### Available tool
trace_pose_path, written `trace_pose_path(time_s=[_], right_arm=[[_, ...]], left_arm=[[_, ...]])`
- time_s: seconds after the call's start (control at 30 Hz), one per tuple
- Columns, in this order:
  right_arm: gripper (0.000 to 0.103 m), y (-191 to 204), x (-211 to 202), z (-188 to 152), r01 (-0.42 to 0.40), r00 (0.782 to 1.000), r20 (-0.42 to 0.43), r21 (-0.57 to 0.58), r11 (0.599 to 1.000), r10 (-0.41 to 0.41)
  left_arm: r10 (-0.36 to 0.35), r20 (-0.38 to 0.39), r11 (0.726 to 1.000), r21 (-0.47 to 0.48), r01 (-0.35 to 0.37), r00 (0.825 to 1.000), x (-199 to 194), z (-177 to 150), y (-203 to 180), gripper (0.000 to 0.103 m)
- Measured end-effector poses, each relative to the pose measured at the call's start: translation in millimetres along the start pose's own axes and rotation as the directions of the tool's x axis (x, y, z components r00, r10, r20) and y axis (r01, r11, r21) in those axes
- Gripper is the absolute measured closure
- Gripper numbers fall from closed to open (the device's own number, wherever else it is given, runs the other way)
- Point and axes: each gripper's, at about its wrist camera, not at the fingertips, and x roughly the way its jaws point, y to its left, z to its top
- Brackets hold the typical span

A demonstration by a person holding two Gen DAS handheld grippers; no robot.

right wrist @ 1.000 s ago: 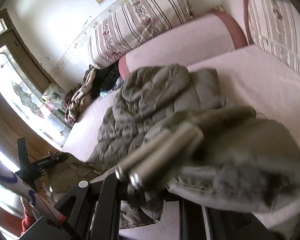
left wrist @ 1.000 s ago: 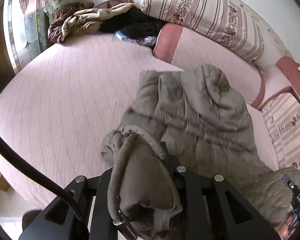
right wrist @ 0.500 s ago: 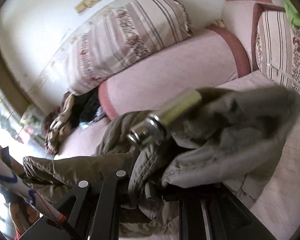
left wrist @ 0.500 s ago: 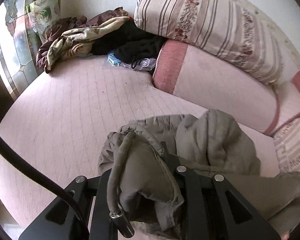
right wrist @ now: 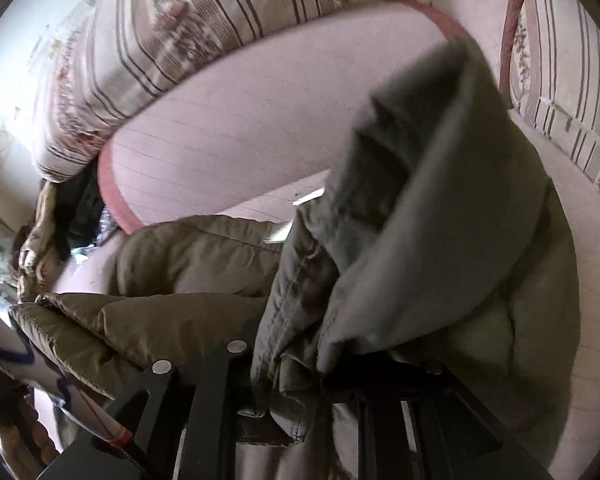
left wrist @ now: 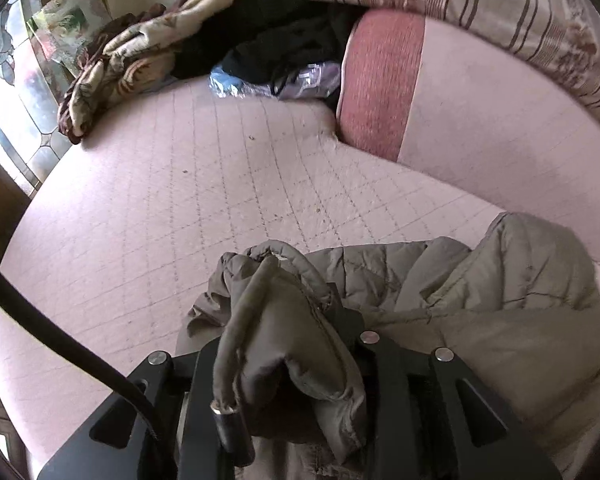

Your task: Fold large clothes

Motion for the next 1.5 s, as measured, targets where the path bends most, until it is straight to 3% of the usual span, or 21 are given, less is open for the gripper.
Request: trace_pose_path(time_s=[0.13,0.27,0.33,0.4,0.47,0.57,0.67,0.73,0.77,0.83,0.93,1.03,1.13,1.2,1.27,1.33,1.5], right_arm=[[0.084,-2.8,21.2,-4.2,0.014,1.0,-0.015,-0.002,1.0,-0.014],[0.08,-5.5,15.5,-5.8,-0.013,0.999,-0.033,0.026,1.0,0.014],[0.069,-12.6,-3.1,-2.7,-0.096,0.995,-0.008,0.069,0.993,0.096],[0.061,-20.4,-21.8,-0.2,-0.168,0.986,0.013,0.1,0.981,0.168],[0.058,-24.1,-34.9,0.0,-0.201,0.98,0.014,0.101,0.974,0.201],[0.057,-22.0,-57.3,-1.5,-0.211,0.977,0.028,0.064,0.975,0.21],[0.048,-15.1,-69.1,-2.0,-0.229,0.973,0.04,0.045,0.972,0.227],[0.028,-9.7,-72.8,-2.2,-0.246,0.969,0.045,0.057,0.968,0.243],[0.025,-5.9,-74.7,-1.5,-0.245,0.969,0.058,0.065,0.967,0.241],[0.016,-2.6,-82.8,1.4,-0.259,0.963,0.099,0.071,0.963,0.251],[0.016,1.0,-98.5,0.8,-0.232,0.962,0.15,0.013,0.973,0.228],[0.016,13.0,-103.2,-7.0,-0.097,0.979,0.17,-0.107,0.989,0.114],[0.021,17.4,-84.6,-19.3,0.078,0.982,0.183,-0.232,0.97,-0.035],[0.023,8.3,-67.8,-20.0,0.132,0.981,0.172,-0.25,0.959,-0.09],[0.023,0.1,-43.0,-19.3,0.161,0.982,0.138,-0.251,0.955,-0.129],[0.023,-6.8,-21.3,-18.9,0.194,0.979,0.119,-0.263,0.945,-0.168],[0.023,-12.7,19.5,-13.2,0.241,0.969,0.118,-0.296,0.924,-0.215]], left_arm=[[-0.004,-0.006,1.0,-0.004,0.004,1.0,14.6,-1.4,-1.4,0.077],[-0.091,-0.023,0.995,-0.041,0.09,0.996,-1.7,3.8,14.0,0.072],[-0.183,-0.011,0.978,-0.102,0.181,0.983,-19.3,7.2,32.3,0.063],[-0.284,0.021,0.946,-0.156,0.284,0.959,-41.7,9.9,53.4,0.059],[-0.345,0.037,0.919,-0.191,0.345,0.938,-60.1,11.5,67.4,0.055],[-0.393,0.076,0.89,-0.218,0.4,0.916,-85.4,13.0,79.4,0.044],[-0.393,0.151,0.89,-0.188,0.416,0.907,-114.2,17.3,81.4,0.035],[-0.401,0.169,0.889,-0.164,0.427,0.9,-128.9,19.7,78.8,0.035],[-0.4,0.176,0.893,-0.144,0.425,0.9,-136.2,18.9,74.7,0.035],[-0.388,0.182,0.908,-0.094,0.408,0.904,-146.7,16.1,64.9,0.035],[-0.365,0.181,0.93,0.021,0.367,0.913,-154.3,-1.9,33.5,0.034],[-0.356,0.142,0.933,0.106,0.343,0.924,-142.8,-21.1,-2.8,0.034],[-0.33,0.091,0.934,0.177,0.311,0.939,-115.8,-36.9,-47.0,0.034],[-0.318,0.064,0.933,0.199,0.3,0.946,-97.4,-40.9,-68.2,0.034],[-0.247,0.047,0.947,0.223,0.231,0.968,-71.0,-40.4,-90.0,0.034],[-0.201,0.035,0.954,0.235,0.187,0.979,-49.8,-36.6,-100.2,0.034],[-0.171,0.037,0.969,0.19,0.161,0.985,-7.7,-20.8,-106.3,0.017]])
